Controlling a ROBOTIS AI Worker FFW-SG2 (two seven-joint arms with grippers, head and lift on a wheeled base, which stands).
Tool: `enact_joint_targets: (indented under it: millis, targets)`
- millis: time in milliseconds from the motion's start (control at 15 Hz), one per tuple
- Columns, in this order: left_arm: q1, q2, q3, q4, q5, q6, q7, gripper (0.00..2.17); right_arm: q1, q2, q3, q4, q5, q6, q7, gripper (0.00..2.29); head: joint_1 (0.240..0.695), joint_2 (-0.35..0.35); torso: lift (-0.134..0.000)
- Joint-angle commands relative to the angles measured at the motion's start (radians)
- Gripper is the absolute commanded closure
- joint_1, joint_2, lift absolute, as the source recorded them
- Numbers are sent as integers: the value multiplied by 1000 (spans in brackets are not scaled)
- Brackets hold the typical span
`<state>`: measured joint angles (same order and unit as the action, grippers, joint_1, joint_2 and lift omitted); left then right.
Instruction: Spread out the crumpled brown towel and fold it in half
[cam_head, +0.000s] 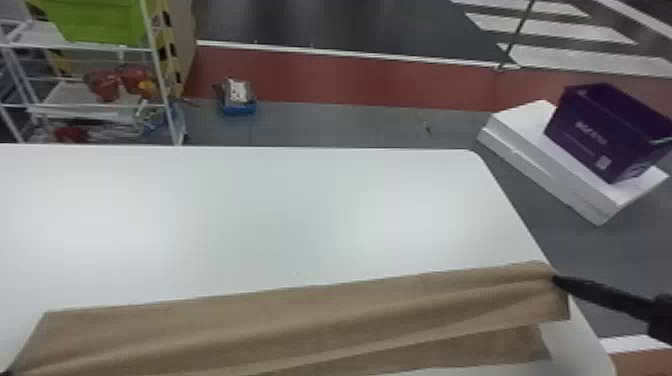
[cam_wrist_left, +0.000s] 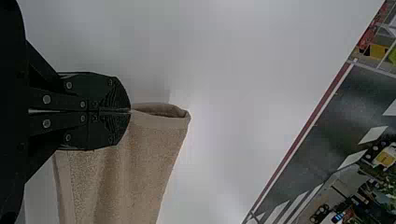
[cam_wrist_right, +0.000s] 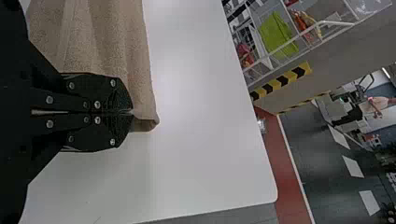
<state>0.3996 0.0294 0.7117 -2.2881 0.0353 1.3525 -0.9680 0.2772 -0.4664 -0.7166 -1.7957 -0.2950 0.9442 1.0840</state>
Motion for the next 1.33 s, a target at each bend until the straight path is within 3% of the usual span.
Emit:
enact_joint_targets:
  millis: [0, 400, 467, 533, 600, 667, 733, 1000, 1267]
  targets:
    - [11, -3, 0, -11, 5, 24, -3, 1544, 17, 3, -17, -10, -18, 0, 1, 1295, 695, -183, -123]
    - [18, -3, -20, 29, -9, -6, 12, 1477, 51, 6, 0, -7, 3, -37, -4, 1295, 695, -201, -123]
    - [18, -3, -21, 32, -9, -15, 15, 1052, 54, 9, 5, -7, 10, -46, -6, 1268, 695, -201, -123]
    - [18, -3, -21, 32, -9, -22, 15, 397, 62, 11, 6, -8, 13, -49, -6, 1011, 695, -200, -123]
    - [18, 0, -21, 32, -9, -25, 23, 19, 68, 17, 6, -10, 19, -74, -10, 572, 695, -198, -123]
    - [18, -2, -20, 32, -9, -43, 37, 2, 73, 20, 6, -8, 20, -95, -12, 134, 695, -197, -123]
    - [18, -5, -15, 27, -9, -83, 48, 2, 79, 20, 3, -10, 20, -104, -12, 39, 695, -194, -123]
    - [53, -32, 3, -1, 26, -218, 88, 19, 89, 34, -52, -14, 10, -147, -18, 46, 695, -168, -123]
    - [73, -32, -12, -11, 48, -258, 89, 22, 89, 55, -67, -34, -10, -184, -19, 46, 695, -190, -123]
